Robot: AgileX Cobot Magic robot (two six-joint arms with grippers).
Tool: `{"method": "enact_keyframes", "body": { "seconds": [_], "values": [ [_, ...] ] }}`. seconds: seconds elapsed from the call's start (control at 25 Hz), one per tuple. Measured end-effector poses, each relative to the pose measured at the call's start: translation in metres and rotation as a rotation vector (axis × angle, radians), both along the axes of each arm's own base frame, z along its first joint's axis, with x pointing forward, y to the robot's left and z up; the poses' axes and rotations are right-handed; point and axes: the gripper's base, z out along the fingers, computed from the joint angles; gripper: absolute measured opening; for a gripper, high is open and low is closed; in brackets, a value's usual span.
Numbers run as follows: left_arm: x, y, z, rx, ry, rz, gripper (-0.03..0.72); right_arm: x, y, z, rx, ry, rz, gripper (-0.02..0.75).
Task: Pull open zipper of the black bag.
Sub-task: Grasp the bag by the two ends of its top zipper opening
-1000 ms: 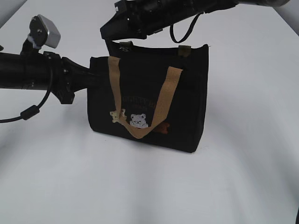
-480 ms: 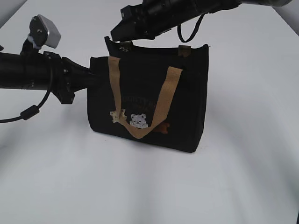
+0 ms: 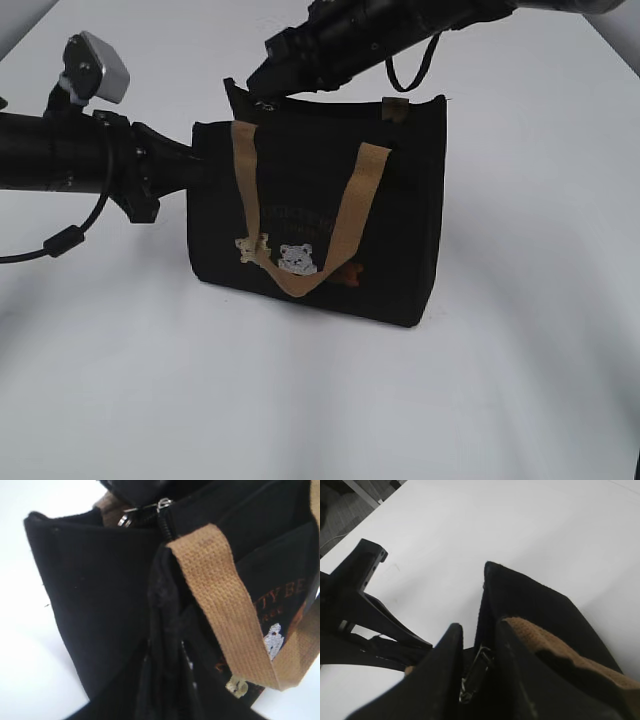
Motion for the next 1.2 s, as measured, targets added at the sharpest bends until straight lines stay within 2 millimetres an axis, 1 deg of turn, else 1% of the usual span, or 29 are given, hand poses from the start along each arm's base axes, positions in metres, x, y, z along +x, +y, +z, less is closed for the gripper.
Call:
{"method": "enact_keyframes", "body": {
  "seconds": [0.24,0.48,0.84,1.0,1.04,1.16,1.2],
  "values": [
    [0.0,0.0,0.0,0.0,0.0,0.0,0.087,0.0,0.0,-0.001,-0.012,-0.004,0.008,0.185],
    [0.0,0.0,0.0,0.001,0.0,0.001,0.087,-0.001,0.001,-0.002,-0.028,-0.001,0.011,0.255],
    [0.0,0.0,0.0,0.0,0.0,0.001,0.087,-0.002,0.002,-0.004,-0.051,0.01,-0.008,0.265],
    [0.0,0.0,0.0,0.001,0.0,0.001,0.087,0.0,0.003,-0.014,-0.049,0.052,-0.025,0.261],
    [0.0,0.0,0.0,0.001,0.0,0.001,0.087,0.001,0.003,-0.016,-0.049,0.058,-0.026,0.221],
    [0.0,0.0,0.0,0.001,0.0,0.001,0.087,0.0,0.004,-0.014,-0.047,0.062,-0.017,0.037],
    [0.0,0.0,0.0,0.002,0.0,0.002,0.087,0.0,0.004,-0.013,-0.048,0.061,-0.013,0.013]
  ]
}}
